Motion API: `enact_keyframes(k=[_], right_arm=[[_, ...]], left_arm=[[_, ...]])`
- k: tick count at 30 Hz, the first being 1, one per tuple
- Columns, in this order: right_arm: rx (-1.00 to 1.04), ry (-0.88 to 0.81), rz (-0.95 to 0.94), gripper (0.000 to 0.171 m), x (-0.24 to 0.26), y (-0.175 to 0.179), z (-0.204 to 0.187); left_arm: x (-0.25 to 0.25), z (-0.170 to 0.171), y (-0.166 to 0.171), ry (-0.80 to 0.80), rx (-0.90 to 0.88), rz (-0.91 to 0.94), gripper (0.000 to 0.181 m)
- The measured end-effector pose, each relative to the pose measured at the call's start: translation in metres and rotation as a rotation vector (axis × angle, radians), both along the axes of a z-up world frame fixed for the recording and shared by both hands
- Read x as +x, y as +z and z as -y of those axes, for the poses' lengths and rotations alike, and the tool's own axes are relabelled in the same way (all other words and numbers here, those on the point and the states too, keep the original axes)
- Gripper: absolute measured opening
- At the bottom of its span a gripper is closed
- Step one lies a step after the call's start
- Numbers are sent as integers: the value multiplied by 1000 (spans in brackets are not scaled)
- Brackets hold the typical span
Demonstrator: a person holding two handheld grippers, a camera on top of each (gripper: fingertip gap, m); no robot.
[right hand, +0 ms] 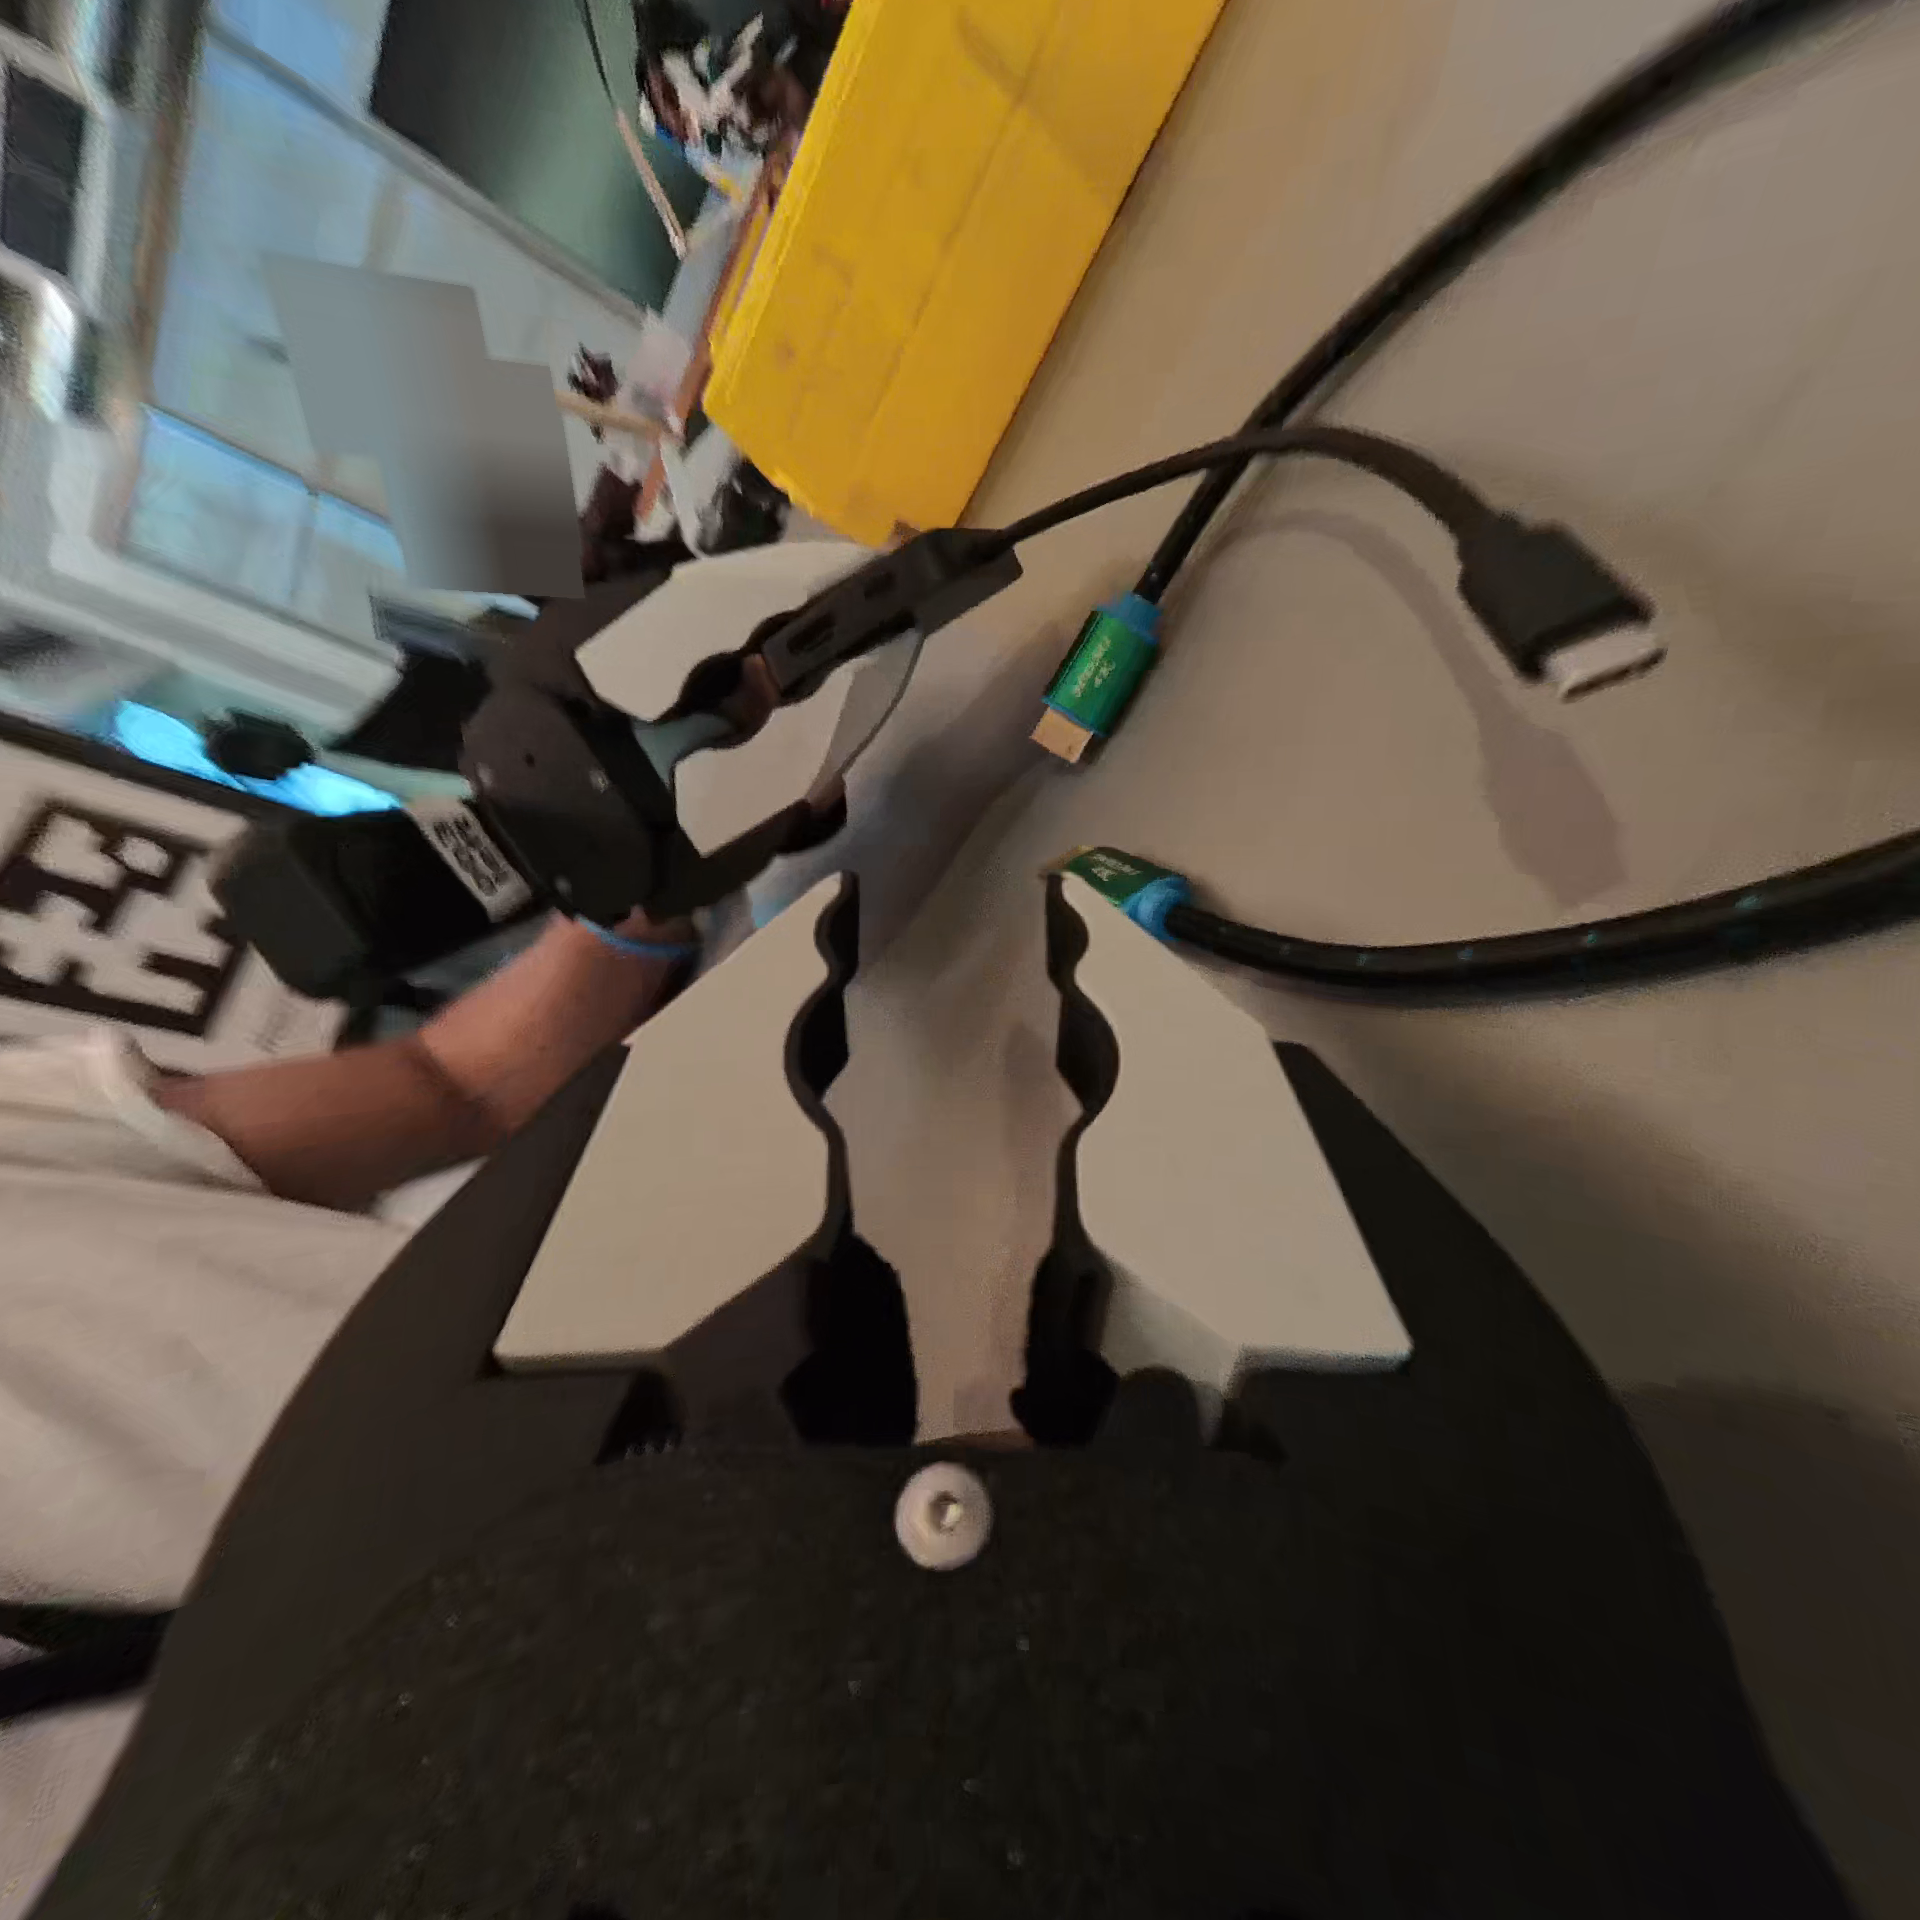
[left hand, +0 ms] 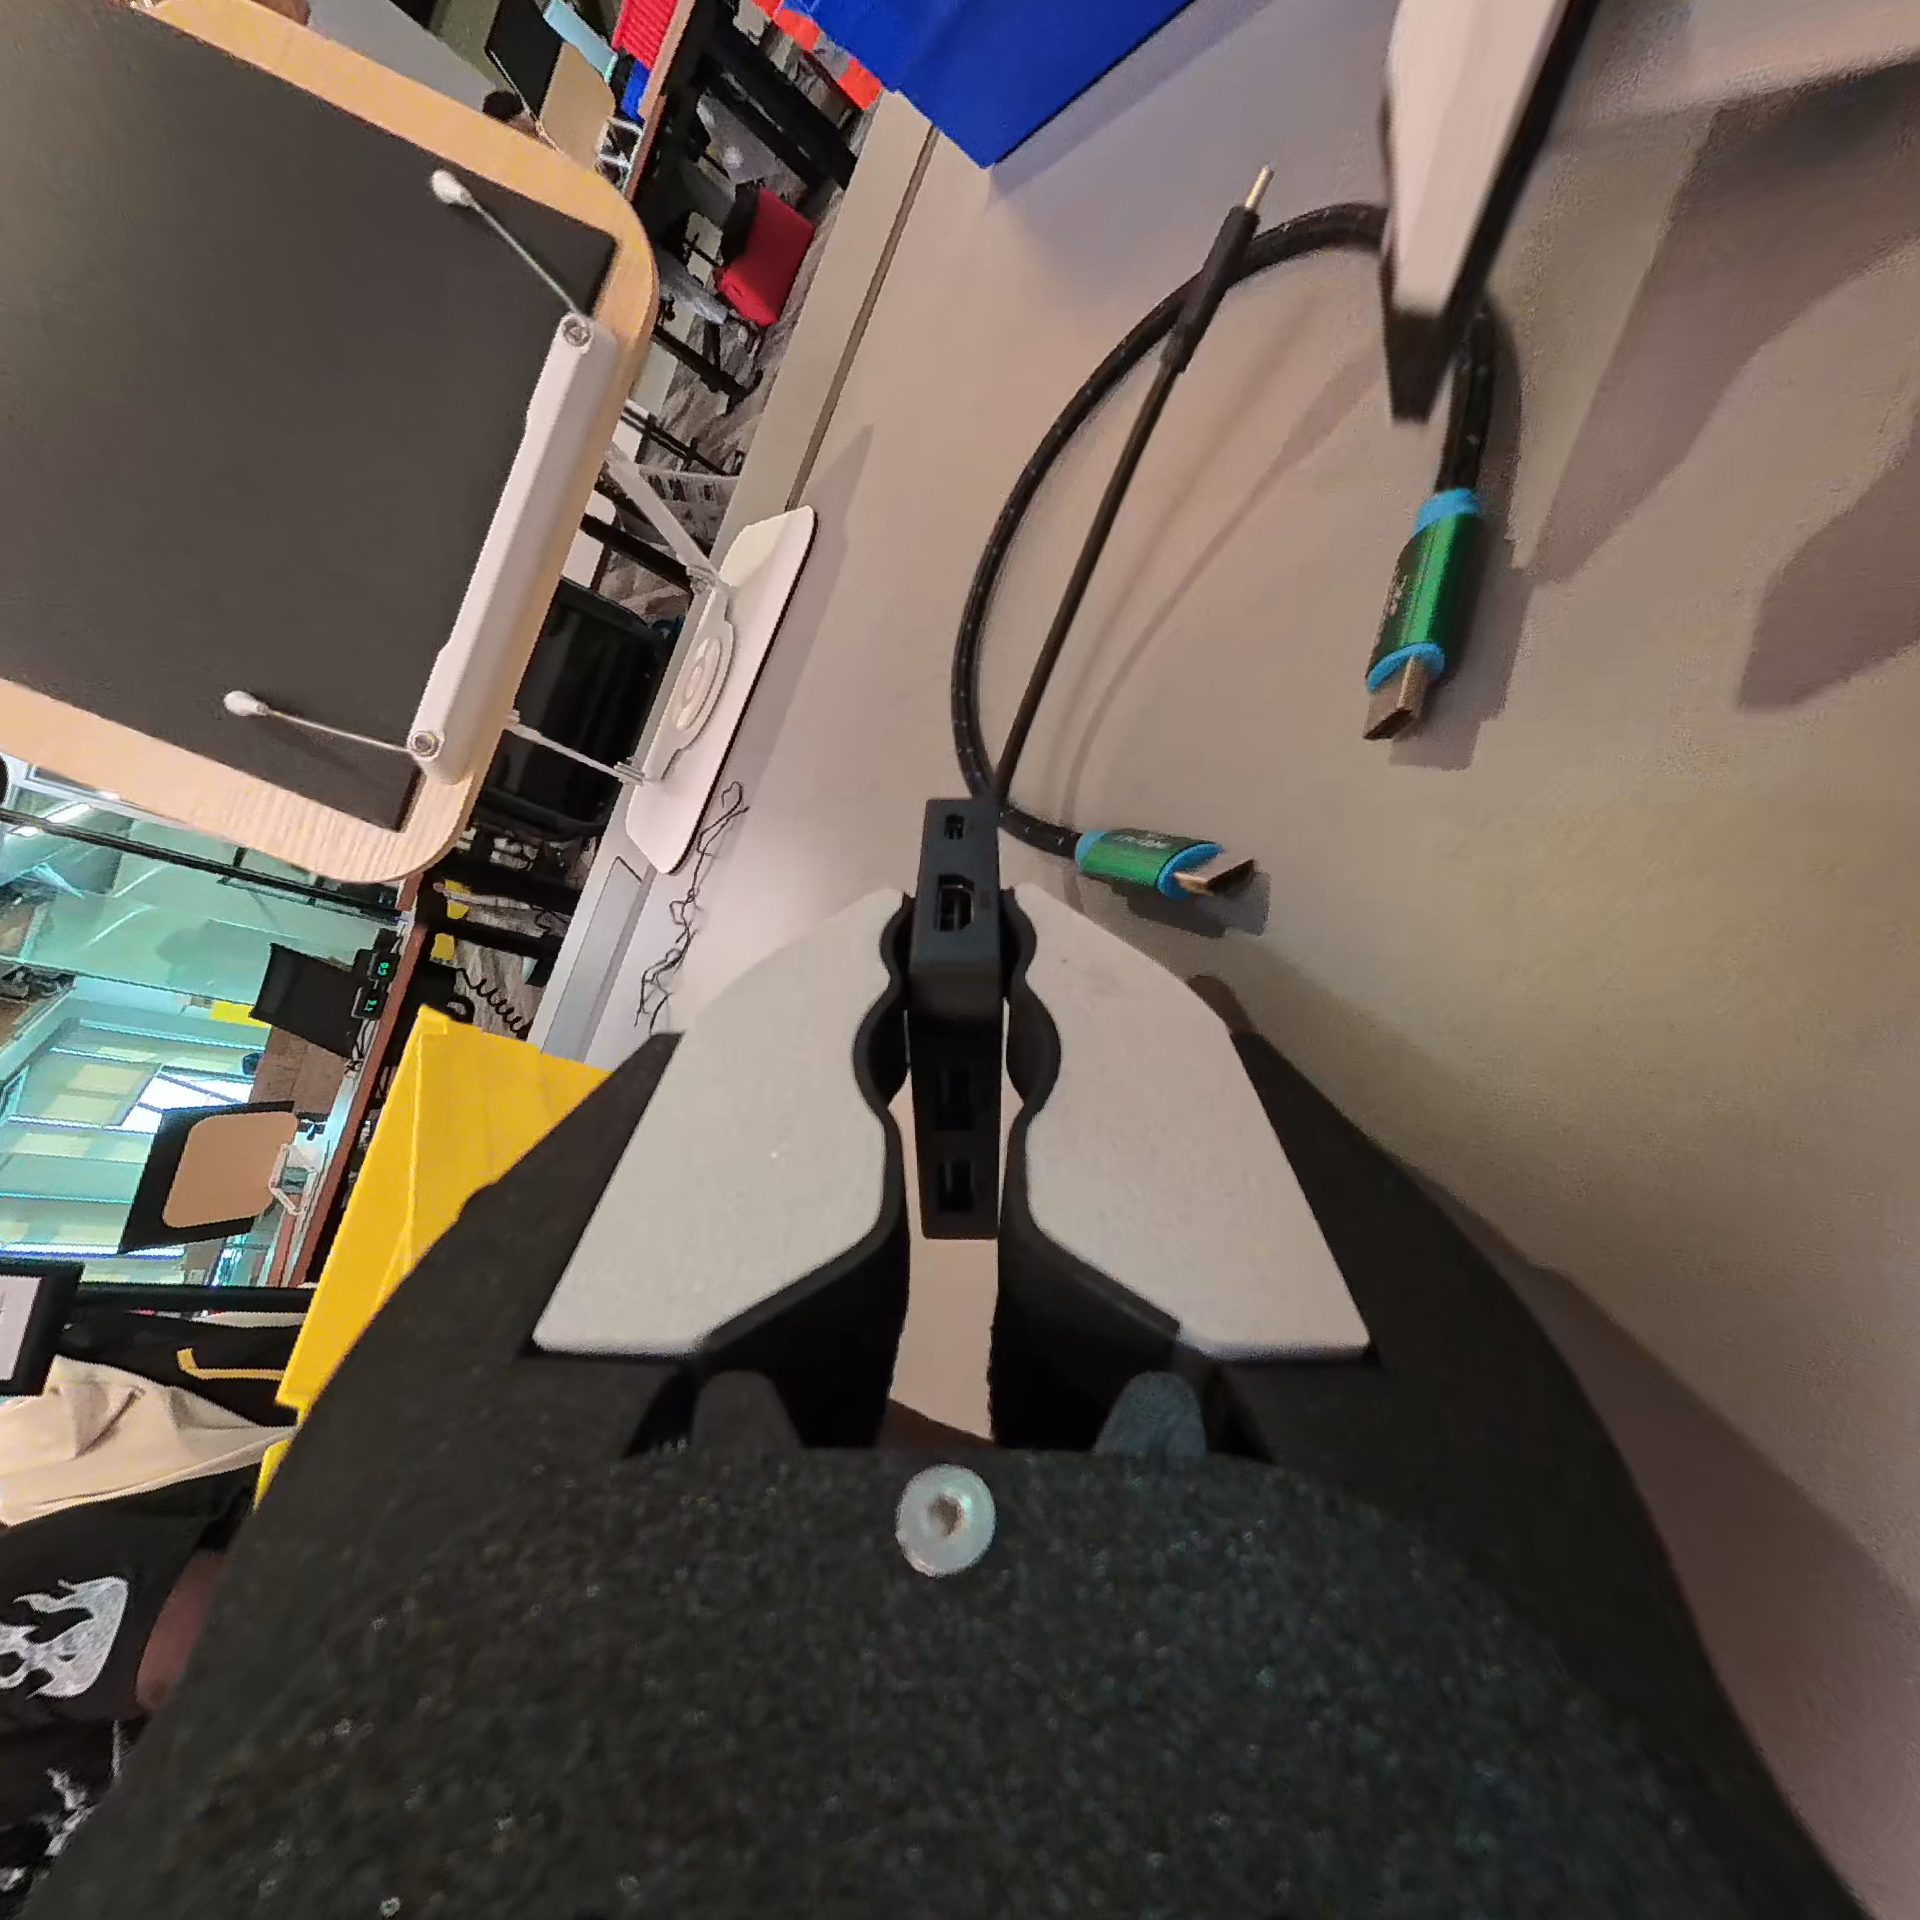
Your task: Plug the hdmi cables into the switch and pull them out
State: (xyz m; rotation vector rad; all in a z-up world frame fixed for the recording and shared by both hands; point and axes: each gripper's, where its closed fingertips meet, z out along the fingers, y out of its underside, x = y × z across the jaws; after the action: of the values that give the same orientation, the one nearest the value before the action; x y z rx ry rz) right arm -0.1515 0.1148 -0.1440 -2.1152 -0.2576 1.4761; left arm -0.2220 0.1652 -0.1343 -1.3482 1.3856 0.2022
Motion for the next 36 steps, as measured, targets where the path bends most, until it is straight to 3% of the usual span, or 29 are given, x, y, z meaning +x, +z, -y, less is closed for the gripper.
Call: enact_keyframes(k=[4, 7, 13, 14, 15, 21, 25, 36], right_arm=[[433, 117, 443, 40, 35, -7, -7], [639, 201, 592, 39, 47, -17, -18], [497, 457, 555, 37, 38, -41, -21], [487, 469, 541, 31, 35, -42, -20], [478, 501, 550, 11, 34, -45, -16], [557, 428, 743, 5, 29, -39, -13], [641, 349, 851, 4, 11, -3, -5], [726, 547, 994, 5, -9, -4, 31]], left_arm=[[-1, -1, -1, -8, -9, 6, 14], [3, 3, -1, -39, -13, 13, 14], [1, 3, 1, -35, -9, 23, 14], [1, 3, 1, -35, -8, 22, 14], [0, 3, 1, -32, -6, 22, 14], [-5, -5, 1, 33, 47, -22, 14], [1, -3, -2, 19, 117, -91, 14], [17, 9, -11, -125, 179, -190, 14]])
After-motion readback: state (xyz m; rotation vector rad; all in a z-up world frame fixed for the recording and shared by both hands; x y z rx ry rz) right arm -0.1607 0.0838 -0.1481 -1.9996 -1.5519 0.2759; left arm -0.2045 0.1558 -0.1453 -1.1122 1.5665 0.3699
